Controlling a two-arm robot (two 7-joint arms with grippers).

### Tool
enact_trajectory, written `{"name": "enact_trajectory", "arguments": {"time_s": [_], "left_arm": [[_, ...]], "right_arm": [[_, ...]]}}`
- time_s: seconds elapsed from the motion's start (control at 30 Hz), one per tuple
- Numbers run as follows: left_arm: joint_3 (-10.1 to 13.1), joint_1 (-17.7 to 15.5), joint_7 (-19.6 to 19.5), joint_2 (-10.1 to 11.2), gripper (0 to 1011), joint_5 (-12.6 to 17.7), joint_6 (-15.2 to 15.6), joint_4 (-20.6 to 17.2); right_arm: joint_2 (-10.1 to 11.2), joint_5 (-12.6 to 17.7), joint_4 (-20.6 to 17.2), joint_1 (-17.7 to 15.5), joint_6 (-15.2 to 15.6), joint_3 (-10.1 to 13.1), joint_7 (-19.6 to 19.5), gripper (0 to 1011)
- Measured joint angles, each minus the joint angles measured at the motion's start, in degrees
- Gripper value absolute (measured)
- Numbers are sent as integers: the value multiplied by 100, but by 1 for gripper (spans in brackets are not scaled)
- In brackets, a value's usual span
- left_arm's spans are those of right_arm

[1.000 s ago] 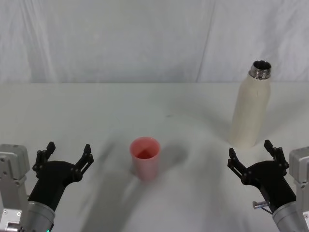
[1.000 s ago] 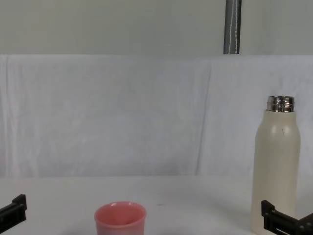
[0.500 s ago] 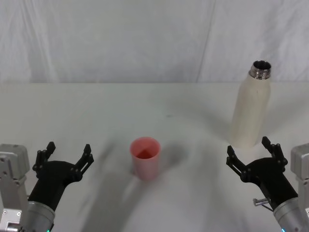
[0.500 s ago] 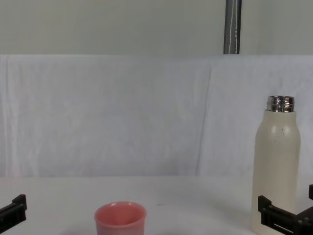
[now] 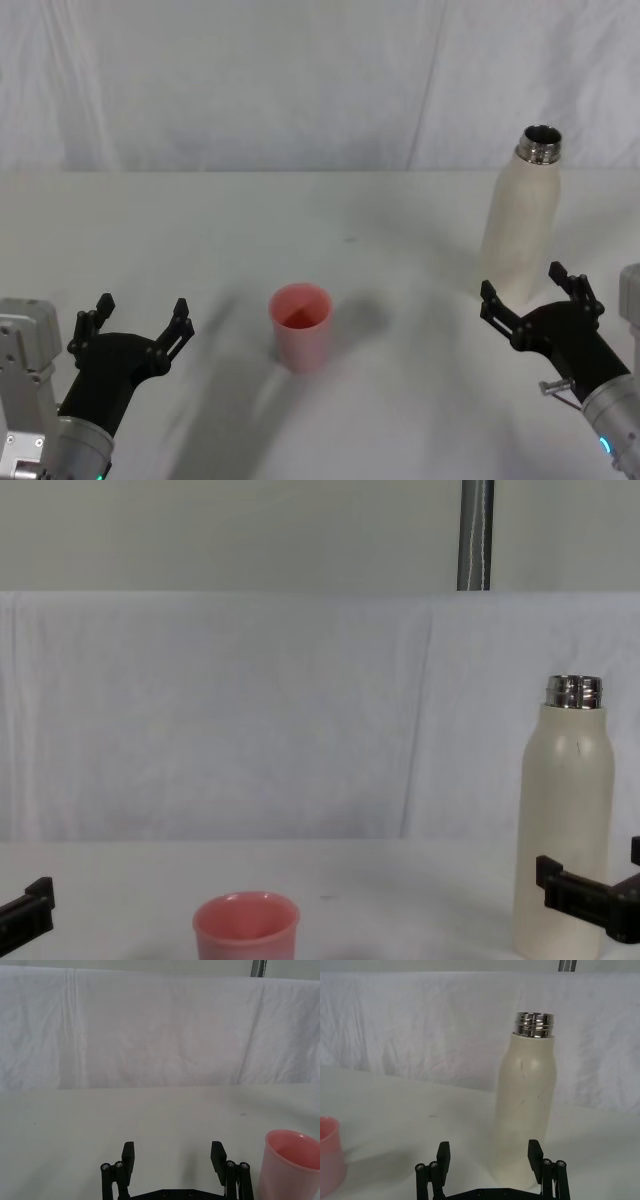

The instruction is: Grasp the thermos with one hand and pour water into the cup lid.

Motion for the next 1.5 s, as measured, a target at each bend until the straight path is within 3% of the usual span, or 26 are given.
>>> {"name": "enact_trajectory", "arguments": {"time_s": [0.5,0.77,1.5], "left_arm": [[0,0,0,0,1001,0,0,0],[0,0,0,0,1001,0,0,0],[0,0,0,0,1001,0,0,0]], "right_arm": [[32,292,425,494,157,125,236,1002],[-46,404,904,801,88,127,233,1002],[-179,437,1528,1278,-30,139,115,1002]]}}
